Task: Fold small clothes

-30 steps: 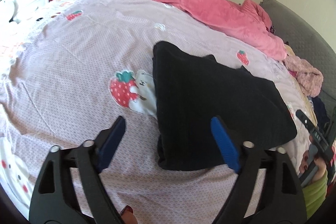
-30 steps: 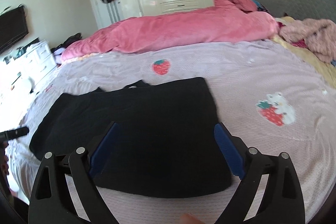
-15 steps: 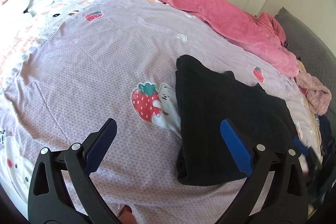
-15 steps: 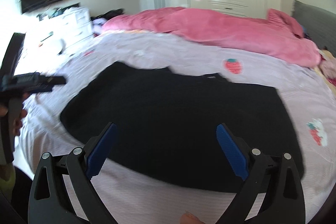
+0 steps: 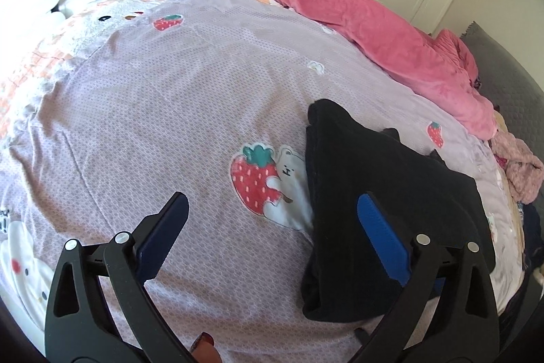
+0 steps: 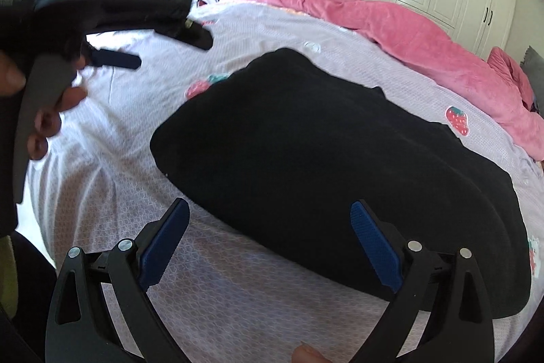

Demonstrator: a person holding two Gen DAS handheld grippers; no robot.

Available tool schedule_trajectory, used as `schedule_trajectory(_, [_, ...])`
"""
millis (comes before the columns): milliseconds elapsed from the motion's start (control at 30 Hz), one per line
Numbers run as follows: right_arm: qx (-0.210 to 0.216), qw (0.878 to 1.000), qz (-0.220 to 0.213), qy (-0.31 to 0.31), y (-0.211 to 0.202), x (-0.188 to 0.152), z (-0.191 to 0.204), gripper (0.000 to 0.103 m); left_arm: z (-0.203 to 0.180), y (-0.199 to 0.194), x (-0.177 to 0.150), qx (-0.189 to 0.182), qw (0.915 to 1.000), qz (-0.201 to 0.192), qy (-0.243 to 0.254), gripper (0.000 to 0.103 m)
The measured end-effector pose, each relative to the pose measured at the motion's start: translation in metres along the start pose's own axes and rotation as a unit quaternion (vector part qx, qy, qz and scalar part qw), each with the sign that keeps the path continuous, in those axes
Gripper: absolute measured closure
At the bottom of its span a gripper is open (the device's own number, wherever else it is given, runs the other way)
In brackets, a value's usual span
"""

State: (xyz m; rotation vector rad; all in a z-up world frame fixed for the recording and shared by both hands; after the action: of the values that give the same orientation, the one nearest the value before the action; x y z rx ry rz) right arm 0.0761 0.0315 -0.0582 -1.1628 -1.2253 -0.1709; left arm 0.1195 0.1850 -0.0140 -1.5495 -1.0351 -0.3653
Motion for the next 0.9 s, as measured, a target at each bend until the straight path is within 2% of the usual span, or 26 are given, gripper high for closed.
schedule_trajectory(133, [-0.023,0.999,0.015,-0.028,0.013,-0.006,0.006,0.008,0.000,0.006,0.001,-0.008,0.9998,0.005,-0.015,0.010])
schedule_trajectory(267, [-0.036,0.999,0.016,-0.022,0.019,-0.006,0.004,0.006,-0.005,0.012,0.002,-0.011,0.9997,0.007,-0.019,0.010])
schedule_trajectory(700, [-0.074,0.995,-0.010,-0.060,0.034,0.006,0.002,0.006,-0.011,0.044,0.003,-0.007,0.9984,0.027,-0.050,0.010])
schedule_trajectory(767, [-0.074,0.996,-0.012,-0.054,0.034,0.006,-0.001,0.008,-0.011,0.048,0.003,-0.005,0.9981,0.030,-0.053,0.010])
schedule_trajectory(800, [-0.073,0.996,-0.014,-0.049,0.034,0.006,-0.004,0.016,-0.011,0.049,0.002,-0.005,0.9981,0.031,-0.053,0.010])
schedule_trajectory(867, [-0.074,0.996,-0.022,-0.043,0.030,0.008,-0.006,0.024,-0.011,0.052,0.001,-0.004,0.9978,0.036,-0.055,0.010])
schedule_trajectory(900, [-0.076,0.996,-0.024,-0.039,0.029,0.008,-0.008,0.034,-0.012,0.053,0.001,-0.006,0.9977,0.037,-0.056,0.010])
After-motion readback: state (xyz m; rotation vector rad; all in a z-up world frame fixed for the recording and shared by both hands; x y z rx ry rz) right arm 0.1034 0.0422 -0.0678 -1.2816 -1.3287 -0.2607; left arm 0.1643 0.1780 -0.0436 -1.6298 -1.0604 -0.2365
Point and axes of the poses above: each gripper's, at about its wrist camera, not at the fingertips, and y roughly the way its jaws point, z to its left, x to its top, the point moved 7 cm from there along y, roughly the way its jaws point, and after that the axes turned 10 degrees about -z, right-handed, at the moved point
